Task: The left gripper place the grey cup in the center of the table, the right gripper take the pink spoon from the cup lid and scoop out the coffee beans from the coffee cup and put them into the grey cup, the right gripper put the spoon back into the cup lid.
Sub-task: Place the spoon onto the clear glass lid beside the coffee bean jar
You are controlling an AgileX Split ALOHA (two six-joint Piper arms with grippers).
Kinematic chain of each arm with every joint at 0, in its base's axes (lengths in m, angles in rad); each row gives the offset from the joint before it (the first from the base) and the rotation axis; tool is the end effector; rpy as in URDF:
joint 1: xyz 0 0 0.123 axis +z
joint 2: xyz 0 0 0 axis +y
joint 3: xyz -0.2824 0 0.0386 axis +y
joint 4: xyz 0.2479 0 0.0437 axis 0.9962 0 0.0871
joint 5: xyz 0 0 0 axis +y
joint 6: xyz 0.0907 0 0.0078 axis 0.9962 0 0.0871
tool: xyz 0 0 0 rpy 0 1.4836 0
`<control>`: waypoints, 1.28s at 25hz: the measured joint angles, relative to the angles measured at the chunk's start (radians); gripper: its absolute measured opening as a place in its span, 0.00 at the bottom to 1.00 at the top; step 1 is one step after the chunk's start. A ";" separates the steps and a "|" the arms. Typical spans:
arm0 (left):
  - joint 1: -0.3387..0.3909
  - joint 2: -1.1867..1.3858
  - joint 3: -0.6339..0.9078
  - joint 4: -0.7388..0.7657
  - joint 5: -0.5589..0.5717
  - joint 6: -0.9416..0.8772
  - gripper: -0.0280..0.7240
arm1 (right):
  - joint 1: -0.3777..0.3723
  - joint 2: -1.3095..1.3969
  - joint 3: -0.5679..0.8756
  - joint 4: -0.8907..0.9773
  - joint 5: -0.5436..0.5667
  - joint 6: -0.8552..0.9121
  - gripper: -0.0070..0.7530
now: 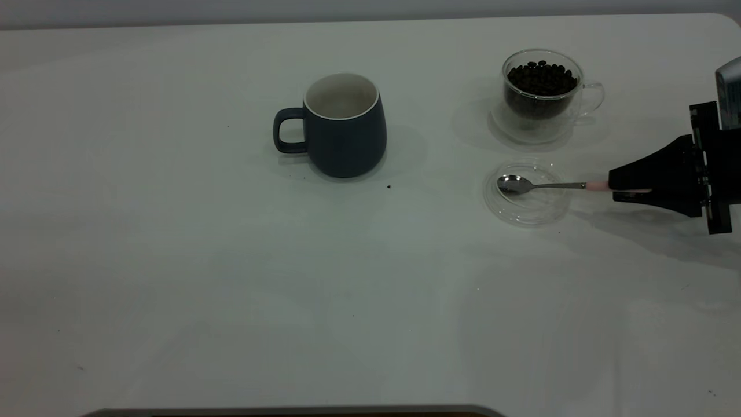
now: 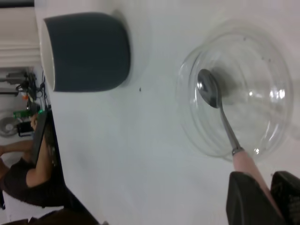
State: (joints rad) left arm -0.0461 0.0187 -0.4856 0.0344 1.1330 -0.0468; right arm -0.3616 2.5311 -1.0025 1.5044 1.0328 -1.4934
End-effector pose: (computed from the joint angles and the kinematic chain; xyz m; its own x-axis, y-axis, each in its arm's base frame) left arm -0.0037 0.0030 0.2676 -0.5467 -0.0070 -0.8373 0.0024 0.9999 -0.0099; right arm 0.3162 -0.0361 -0.0394 -0.9426 0.3280 -0.0629 0.1189 0.5055 0.8546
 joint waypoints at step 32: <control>0.000 -0.001 0.000 0.000 0.000 0.000 0.82 | 0.025 0.019 -0.002 0.048 0.001 -0.051 0.69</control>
State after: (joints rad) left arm -0.0461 0.0179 -0.4856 0.0344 1.1330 -0.0468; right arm -0.3366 2.5497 -1.0049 1.5522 1.0340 -1.5441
